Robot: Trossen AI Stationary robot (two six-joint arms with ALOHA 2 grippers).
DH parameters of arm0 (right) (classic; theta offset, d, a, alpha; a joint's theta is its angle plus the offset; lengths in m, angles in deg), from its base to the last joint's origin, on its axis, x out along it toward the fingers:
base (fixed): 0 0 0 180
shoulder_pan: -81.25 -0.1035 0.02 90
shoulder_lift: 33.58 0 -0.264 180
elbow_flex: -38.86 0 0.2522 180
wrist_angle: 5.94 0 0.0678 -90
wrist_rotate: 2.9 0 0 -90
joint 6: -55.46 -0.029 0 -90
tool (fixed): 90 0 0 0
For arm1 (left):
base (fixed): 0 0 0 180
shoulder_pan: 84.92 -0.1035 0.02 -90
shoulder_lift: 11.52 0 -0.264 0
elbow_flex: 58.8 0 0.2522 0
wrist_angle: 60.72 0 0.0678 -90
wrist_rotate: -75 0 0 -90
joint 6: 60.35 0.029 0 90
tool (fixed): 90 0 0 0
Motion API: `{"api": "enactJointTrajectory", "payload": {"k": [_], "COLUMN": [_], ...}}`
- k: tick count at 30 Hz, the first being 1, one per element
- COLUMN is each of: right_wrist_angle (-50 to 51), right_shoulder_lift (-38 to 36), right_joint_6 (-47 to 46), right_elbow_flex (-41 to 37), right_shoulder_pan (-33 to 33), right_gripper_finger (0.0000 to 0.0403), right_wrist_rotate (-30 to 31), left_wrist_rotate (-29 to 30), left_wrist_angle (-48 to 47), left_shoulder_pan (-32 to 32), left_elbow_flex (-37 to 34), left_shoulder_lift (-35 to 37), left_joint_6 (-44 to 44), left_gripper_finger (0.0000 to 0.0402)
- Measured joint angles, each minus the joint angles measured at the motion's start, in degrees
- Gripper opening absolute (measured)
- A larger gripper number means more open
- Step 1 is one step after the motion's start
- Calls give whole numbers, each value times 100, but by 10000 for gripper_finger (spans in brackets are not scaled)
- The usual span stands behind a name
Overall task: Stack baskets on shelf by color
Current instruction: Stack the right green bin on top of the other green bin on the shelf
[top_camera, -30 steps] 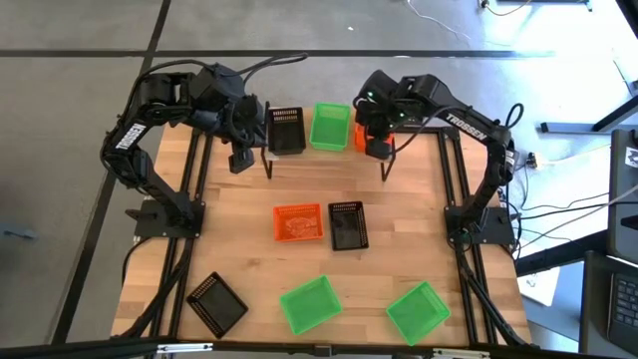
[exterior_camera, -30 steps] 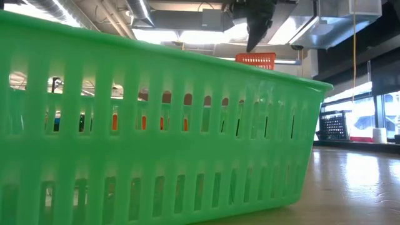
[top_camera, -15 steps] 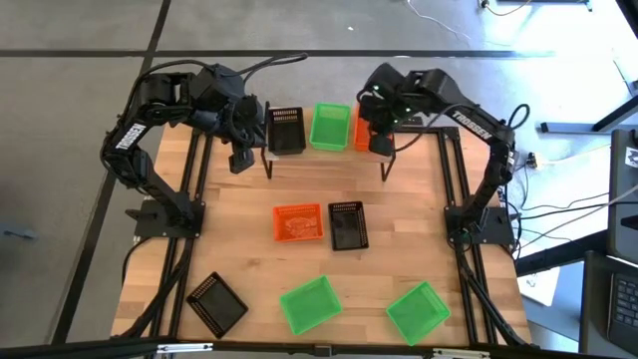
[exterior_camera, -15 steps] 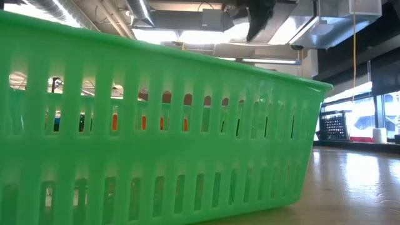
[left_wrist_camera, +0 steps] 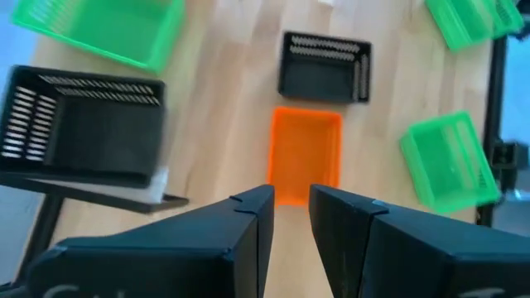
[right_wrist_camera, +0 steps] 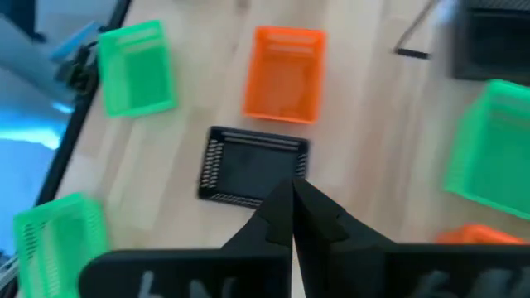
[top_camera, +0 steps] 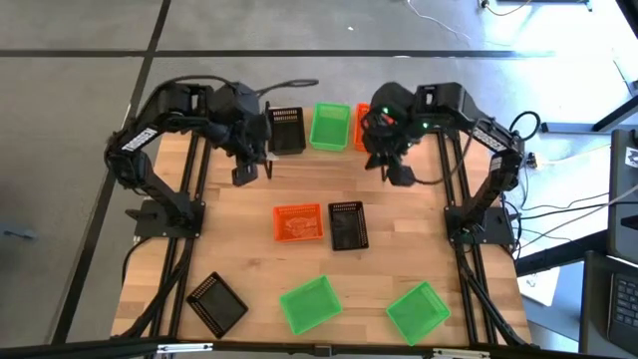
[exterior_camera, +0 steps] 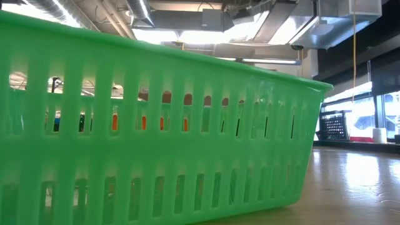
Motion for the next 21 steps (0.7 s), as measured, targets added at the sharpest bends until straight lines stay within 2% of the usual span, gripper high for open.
{"api": "enactJointTrajectory", "payload": {"k": [4,10,16,21], "right_wrist_angle": [1,26,24,-122], "right_shoulder_lift": [-428,-1342,-1867,-1843], "right_joint_6": [-519,-2292,-4150,-4620], "right_elbow_flex": [-684,-2212,-3248,-3768], "right_shoulder_pan": [-338,-947,-2000,-3018], "right_gripper_finger": [0,0,0,0], "right_wrist_rotate": [-17,27,-330,-613], "left_wrist_rotate": [-15,-28,-132,-208], "left_wrist_angle": [18,217,594,851], "left_shoulder_pan": [129,187,187,181], "left_elbow_flex": [-409,-1014,-1466,-1707], "left_shoulder_lift": [118,491,828,1102], "left_joint_6": [1,5,27,7], "left_gripper_finger": [70,70,70,70]}}
